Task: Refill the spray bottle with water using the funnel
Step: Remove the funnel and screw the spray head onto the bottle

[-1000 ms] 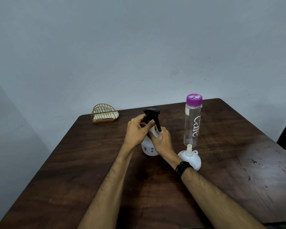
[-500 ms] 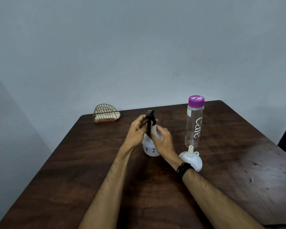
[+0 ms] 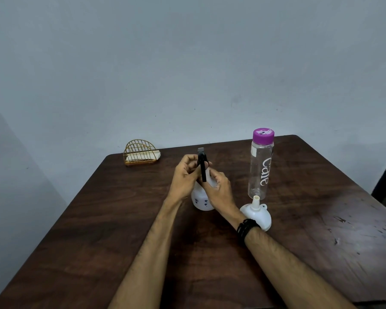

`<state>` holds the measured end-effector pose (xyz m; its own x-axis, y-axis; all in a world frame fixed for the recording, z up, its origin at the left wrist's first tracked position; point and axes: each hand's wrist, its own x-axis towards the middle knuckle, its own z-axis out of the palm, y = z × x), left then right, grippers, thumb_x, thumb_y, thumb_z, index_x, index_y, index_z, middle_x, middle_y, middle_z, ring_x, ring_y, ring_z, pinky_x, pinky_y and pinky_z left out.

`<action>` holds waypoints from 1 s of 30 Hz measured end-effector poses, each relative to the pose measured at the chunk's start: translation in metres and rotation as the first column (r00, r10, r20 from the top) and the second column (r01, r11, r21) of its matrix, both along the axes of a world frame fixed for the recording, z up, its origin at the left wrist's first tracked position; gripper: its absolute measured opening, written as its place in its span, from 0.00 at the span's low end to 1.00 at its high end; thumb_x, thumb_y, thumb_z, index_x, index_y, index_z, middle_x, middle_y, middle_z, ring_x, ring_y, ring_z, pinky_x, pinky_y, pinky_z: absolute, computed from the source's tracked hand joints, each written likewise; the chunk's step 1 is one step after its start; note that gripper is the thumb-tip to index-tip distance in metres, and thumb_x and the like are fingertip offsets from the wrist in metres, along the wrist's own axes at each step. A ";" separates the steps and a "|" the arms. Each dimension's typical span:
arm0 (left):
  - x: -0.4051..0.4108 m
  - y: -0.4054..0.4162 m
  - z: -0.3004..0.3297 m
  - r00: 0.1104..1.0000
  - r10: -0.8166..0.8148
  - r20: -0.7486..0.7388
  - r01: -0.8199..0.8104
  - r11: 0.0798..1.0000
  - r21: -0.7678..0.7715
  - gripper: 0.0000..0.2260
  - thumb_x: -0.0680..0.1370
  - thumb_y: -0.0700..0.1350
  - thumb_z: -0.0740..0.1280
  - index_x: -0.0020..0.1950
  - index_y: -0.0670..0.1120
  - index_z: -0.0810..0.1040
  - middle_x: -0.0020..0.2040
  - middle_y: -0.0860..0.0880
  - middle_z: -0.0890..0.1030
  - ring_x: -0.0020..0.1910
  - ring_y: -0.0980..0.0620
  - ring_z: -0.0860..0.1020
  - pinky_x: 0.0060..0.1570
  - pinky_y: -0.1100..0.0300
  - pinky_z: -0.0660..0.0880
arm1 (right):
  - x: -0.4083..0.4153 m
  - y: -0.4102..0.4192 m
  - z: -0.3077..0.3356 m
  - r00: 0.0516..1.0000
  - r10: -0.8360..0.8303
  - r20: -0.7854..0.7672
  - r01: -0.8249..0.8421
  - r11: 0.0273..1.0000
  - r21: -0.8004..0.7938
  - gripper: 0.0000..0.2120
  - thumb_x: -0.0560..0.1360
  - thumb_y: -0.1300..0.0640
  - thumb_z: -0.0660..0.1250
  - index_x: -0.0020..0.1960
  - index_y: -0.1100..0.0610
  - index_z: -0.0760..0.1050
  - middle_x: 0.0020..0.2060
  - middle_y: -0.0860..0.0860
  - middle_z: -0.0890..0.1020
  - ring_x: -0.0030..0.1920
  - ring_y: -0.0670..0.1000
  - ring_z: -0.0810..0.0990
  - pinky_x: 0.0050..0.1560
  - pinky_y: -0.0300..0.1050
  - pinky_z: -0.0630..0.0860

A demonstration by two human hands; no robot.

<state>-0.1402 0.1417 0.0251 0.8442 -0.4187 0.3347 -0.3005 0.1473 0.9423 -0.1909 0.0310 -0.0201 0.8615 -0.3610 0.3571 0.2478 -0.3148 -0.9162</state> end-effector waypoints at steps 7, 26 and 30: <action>0.006 0.010 0.002 0.995 -0.072 0.066 0.065 0.993 0.098 0.11 0.81 0.38 0.65 0.63 0.40 0.80 0.56 0.45 0.84 0.56 0.55 0.83 0.57 0.60 0.79 | 0.000 0.001 -0.002 0.999 -0.028 -0.041 0.027 1.000 -0.013 0.31 0.71 0.26 0.61 0.51 0.53 0.80 0.47 0.52 0.81 0.51 0.44 0.79 0.49 0.44 0.80; -0.001 -0.001 -0.005 0.998 0.037 0.055 -0.039 0.998 0.050 0.06 0.78 0.37 0.71 0.54 0.44 0.82 0.49 0.45 0.85 0.51 0.50 0.83 0.54 0.55 0.79 | -0.003 -0.001 0.002 0.999 0.021 -0.050 -0.022 0.999 -0.033 0.21 0.80 0.43 0.61 0.61 0.57 0.79 0.51 0.53 0.80 0.50 0.35 0.75 0.46 0.25 0.71; -0.004 -0.003 -0.001 0.999 0.029 0.045 -0.031 0.999 0.039 0.05 0.79 0.38 0.69 0.54 0.39 0.81 0.47 0.44 0.84 0.46 0.55 0.83 0.48 0.62 0.79 | -0.001 -0.004 -0.001 0.999 0.030 -0.044 -0.032 0.999 -0.028 0.16 0.81 0.47 0.63 0.60 0.57 0.79 0.51 0.52 0.80 0.51 0.39 0.75 0.45 0.25 0.71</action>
